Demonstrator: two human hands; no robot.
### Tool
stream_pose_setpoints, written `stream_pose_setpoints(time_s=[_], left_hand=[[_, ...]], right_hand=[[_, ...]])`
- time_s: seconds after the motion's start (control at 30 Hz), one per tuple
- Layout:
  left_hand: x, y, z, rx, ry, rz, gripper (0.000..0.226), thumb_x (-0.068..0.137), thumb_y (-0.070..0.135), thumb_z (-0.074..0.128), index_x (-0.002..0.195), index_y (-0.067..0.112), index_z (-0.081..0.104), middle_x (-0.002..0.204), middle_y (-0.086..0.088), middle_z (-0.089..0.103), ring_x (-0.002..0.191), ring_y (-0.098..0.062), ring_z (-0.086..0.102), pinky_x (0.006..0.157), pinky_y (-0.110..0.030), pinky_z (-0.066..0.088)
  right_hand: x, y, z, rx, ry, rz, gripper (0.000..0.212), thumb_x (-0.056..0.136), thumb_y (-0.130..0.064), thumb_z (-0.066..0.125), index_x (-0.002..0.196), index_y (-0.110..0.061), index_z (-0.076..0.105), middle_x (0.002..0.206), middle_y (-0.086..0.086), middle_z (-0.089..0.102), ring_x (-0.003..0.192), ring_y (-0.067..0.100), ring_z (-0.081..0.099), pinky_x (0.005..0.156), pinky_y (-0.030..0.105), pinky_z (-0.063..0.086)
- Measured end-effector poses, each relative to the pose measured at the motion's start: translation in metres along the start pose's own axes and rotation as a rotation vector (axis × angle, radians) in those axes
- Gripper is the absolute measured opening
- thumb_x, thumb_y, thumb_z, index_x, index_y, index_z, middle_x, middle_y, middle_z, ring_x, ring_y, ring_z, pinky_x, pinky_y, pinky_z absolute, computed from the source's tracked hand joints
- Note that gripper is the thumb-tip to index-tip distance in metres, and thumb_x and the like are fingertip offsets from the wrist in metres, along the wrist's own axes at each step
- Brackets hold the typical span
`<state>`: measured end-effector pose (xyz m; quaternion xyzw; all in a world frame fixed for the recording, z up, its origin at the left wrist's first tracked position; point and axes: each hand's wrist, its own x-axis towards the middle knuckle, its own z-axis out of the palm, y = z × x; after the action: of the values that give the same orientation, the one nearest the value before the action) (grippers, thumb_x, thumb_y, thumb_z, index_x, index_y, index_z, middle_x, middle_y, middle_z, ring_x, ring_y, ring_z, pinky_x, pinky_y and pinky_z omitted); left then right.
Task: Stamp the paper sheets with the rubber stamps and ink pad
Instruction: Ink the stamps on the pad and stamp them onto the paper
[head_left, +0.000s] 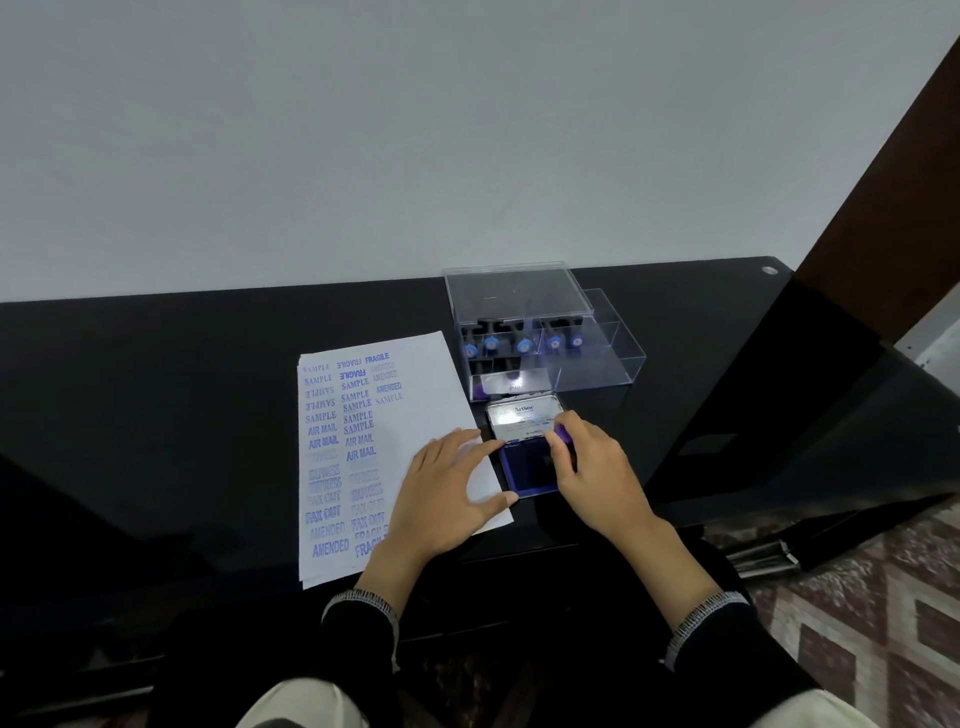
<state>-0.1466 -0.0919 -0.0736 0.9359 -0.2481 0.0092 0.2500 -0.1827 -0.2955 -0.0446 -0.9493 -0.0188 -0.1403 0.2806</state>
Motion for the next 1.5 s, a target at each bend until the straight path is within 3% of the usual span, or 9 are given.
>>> stream_pose_setpoints(time_s=[0.27,0.43,0.57,0.63,0.73,0.8,0.93,1.13,1.5], left_hand=[[0.001,0.0,0.0,-0.011,0.0,0.004,0.065,0.085,0.069,0.05,0.144,0.045,0.034,0.153,0.015,0.029,0.143,-0.006,0.018,0.117,-0.029,0.009],[0.004,-0.001,-0.001,-0.063,-0.043,-0.022,0.065,0.084,0.067,0.055,0.142,0.044,0.038,0.152,0.014,0.031,0.142,-0.008,0.021,0.115,-0.027,0.009],[0.013,0.0,-0.017,-0.283,-0.091,-0.11,0.049,0.091,0.049,0.06,0.136,0.035,0.05,0.143,0.012,0.045,0.132,-0.009,0.039,0.11,-0.028,0.027],[0.015,-0.004,-0.028,-0.405,0.027,-0.175,0.033,0.097,0.032,0.057,0.129,0.029,0.057,0.136,0.01,0.052,0.125,-0.01,0.047,0.102,-0.027,0.033],[0.012,-0.024,-0.037,-0.277,0.374,-0.37,0.027,0.097,0.018,0.054,0.122,0.023,0.061,0.131,0.004,0.055,0.123,-0.016,0.049,0.101,-0.028,0.035],[0.008,-0.041,-0.041,-0.138,0.518,-0.559,0.035,0.094,0.023,0.058,0.128,0.017,0.056,0.138,-0.007,0.05,0.13,-0.025,0.042,0.11,-0.039,0.032],[-0.002,-0.063,-0.044,-0.043,0.415,-0.788,0.074,0.089,0.051,0.059,0.144,0.009,0.035,0.153,-0.021,0.028,0.147,-0.035,0.013,0.12,-0.05,0.005],[-0.005,-0.068,-0.042,0.021,0.392,-0.74,0.079,0.087,0.059,0.055,0.144,0.008,0.035,0.154,-0.013,0.031,0.147,-0.029,0.018,0.119,-0.05,0.003],[-0.018,-0.091,-0.047,0.207,0.296,-0.617,0.085,0.083,0.071,0.05,0.142,0.01,0.04,0.146,-0.01,0.036,0.139,-0.033,0.028,0.119,-0.054,0.012]], right_hand=[[-0.002,-0.008,0.001,-0.052,-0.038,0.098,0.023,0.101,-0.043,0.031,0.094,-0.022,0.037,0.083,-0.001,0.053,0.076,0.014,0.051,0.061,0.033,0.05],[-0.006,-0.014,0.004,-0.046,0.02,0.109,0.015,0.101,-0.033,0.039,0.093,-0.02,0.038,0.079,-0.001,0.049,0.072,0.015,0.05,0.059,0.031,0.049],[-0.002,-0.013,0.005,-0.03,0.029,0.111,0.016,0.101,-0.03,0.041,0.092,-0.017,0.039,0.077,0.001,0.05,0.071,0.017,0.05,0.058,0.034,0.048],[0.0,-0.012,0.006,-0.032,0.03,0.114,0.016,0.1,-0.029,0.041,0.092,-0.016,0.04,0.078,0.003,0.051,0.071,0.018,0.05,0.057,0.035,0.048],[-0.001,-0.01,0.009,-0.03,0.042,0.121,0.013,0.1,-0.029,0.041,0.092,-0.019,0.038,0.079,0.002,0.051,0.069,0.017,0.05,0.056,0.031,0.047],[-0.004,-0.009,0.011,-0.035,0.052,0.136,0.012,0.101,-0.029,0.042,0.093,-0.023,0.036,0.08,0.0,0.049,0.068,0.012,0.049,0.055,0.025,0.044],[-0.004,-0.008,0.013,-0.042,0.067,0.146,0.011,0.1,-0.029,0.043,0.094,-0.023,0.036,0.08,-0.003,0.048,0.068,0.009,0.048,0.054,0.02,0.039],[0.004,-0.008,0.013,-0.04,0.069,0.111,0.014,0.099,-0.027,0.043,0.09,-0.017,0.039,0.075,0.001,0.053,0.067,0.017,0.051,0.054,0.032,0.047],[0.0,-0.008,0.013,-0.06,0.104,0.081,0.015,0.1,-0.026,0.044,0.088,-0.018,0.038,0.071,0.0,0.051,0.062,0.016,0.049,0.052,0.031,0.044]])
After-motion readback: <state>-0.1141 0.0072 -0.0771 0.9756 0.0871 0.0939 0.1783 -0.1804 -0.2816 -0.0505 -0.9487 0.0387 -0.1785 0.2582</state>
